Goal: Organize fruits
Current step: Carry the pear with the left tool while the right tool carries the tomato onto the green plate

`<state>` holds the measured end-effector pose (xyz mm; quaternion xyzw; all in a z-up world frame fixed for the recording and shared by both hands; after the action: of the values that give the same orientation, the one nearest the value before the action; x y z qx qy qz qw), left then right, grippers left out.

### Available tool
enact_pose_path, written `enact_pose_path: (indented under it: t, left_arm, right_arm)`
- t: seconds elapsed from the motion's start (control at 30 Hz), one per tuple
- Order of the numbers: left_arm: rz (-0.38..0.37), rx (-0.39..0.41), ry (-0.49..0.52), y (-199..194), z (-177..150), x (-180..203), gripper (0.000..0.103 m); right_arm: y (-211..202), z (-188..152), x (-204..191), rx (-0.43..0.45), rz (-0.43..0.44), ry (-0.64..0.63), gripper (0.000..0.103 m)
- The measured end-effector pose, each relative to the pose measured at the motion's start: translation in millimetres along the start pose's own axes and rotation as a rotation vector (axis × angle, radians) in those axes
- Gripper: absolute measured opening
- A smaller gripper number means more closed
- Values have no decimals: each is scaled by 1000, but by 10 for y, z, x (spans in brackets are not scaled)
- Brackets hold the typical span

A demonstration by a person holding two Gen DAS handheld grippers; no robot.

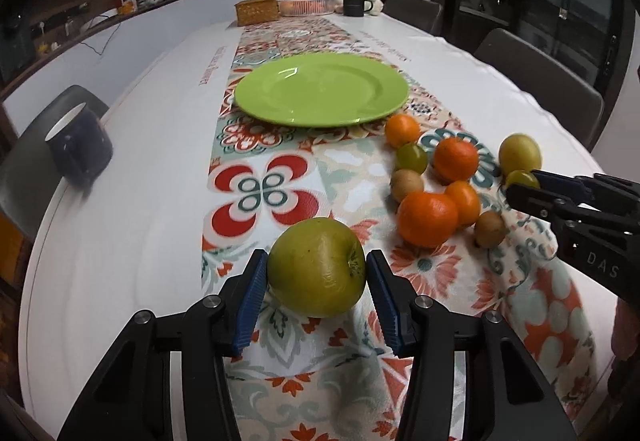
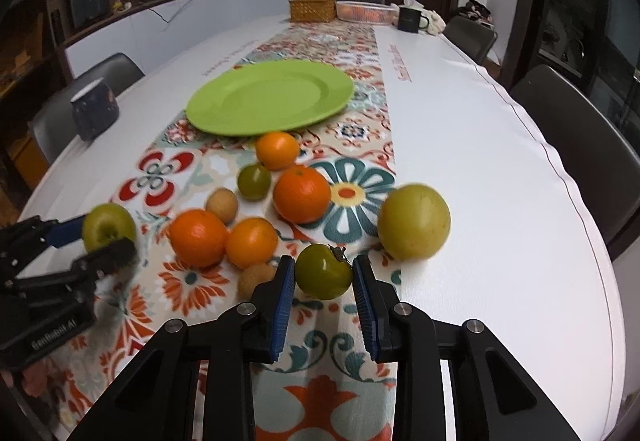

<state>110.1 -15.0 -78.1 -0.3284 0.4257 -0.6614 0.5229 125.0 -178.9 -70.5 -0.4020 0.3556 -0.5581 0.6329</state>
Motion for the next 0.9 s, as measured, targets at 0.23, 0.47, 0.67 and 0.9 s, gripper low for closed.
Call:
enact_pose_path:
  t: [0.23,0.47,0.67,0.9]
  left_arm:
    - [-32,46,21,-118,397,-71,50]
    - [-53,58,22,-65,930,-215,50]
    - [-54,11,18,149,1353,-324,50]
    - [-49,-84,22,567,1722,-383,50]
  right_arm:
    - [-103,439,-112,35,93,-78,31]
    - [-51,948,-174,42,129,-105,31]
    - [119,1434,-193,10,157,-105,31]
    - [492,1868,-207,-93,184,-98,31]
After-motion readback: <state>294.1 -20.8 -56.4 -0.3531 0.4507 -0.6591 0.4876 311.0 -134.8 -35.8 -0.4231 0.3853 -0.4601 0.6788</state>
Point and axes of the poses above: each gripper's, at about its wrist camera, not at the fingertips, and y roughly the way its jaws point, x to its right, z to its top, the point moved 1 cm from there along y, roughly the way its jaws point, and after that the axes turned 15 degrees about -x, right-handed, at the moved point
